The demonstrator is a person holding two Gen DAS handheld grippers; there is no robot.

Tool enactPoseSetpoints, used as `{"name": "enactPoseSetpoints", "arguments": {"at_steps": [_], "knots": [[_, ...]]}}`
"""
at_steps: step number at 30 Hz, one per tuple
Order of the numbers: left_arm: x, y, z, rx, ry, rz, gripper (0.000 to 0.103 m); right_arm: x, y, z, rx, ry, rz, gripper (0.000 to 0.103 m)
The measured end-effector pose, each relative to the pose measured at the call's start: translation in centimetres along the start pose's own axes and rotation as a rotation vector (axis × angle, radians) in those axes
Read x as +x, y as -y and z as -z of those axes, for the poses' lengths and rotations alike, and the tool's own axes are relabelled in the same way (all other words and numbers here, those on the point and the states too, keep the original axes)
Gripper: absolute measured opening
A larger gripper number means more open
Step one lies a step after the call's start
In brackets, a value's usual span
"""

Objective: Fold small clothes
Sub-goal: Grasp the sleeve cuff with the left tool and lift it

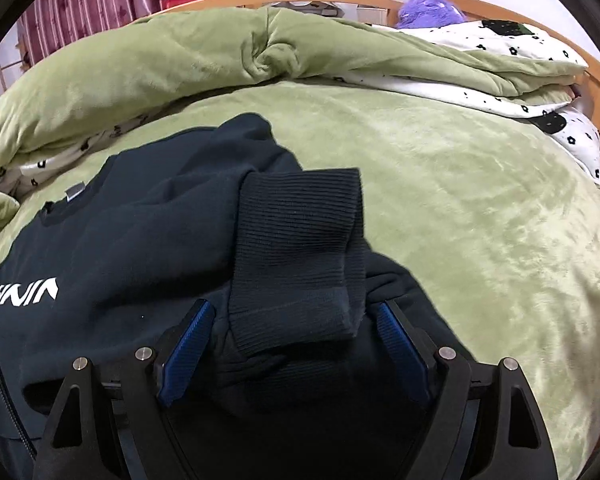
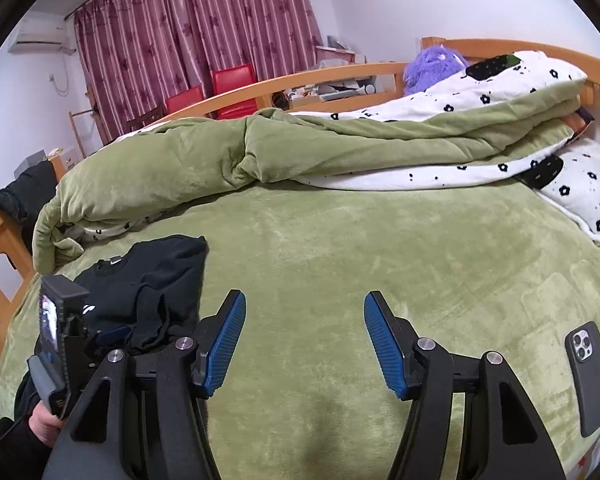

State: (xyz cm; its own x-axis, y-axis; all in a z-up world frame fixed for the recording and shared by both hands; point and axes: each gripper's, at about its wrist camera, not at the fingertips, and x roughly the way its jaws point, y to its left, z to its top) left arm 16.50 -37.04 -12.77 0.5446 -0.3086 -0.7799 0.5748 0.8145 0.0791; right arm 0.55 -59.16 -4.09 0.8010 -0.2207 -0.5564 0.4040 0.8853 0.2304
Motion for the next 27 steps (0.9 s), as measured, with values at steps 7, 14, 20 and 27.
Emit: {"name": "enactPoseSetpoints", "arguments": {"at_steps": [7, 14, 20, 27], "knots": [[-1.8, -2.0, -0.3, -0.128, 0.070, 0.110, 0.046, 0.5, 0.0, 0.2, 0.008, -0.013, -0.024, 0.061], [-4.1, -2.7, -1.1, -0.131, 0.139, 0.136, 0.012, 0.4, -1.1, -0.3, 0.022, -0.014, -0.053, 0.061], [-7.6, -7.3, -1.1, -0.233, 0.221, 0.073, 0.011, 0.3, -3.1, -0.6, 0.002, -0.014, -0.055, 0.061], [-12.1, -16.1, 0.4, -0.362, 0.289, 0.002, 0.011, 0.3, -6.5, -1.0, -0.041, -0.018, -0.067, 0.061]]}}
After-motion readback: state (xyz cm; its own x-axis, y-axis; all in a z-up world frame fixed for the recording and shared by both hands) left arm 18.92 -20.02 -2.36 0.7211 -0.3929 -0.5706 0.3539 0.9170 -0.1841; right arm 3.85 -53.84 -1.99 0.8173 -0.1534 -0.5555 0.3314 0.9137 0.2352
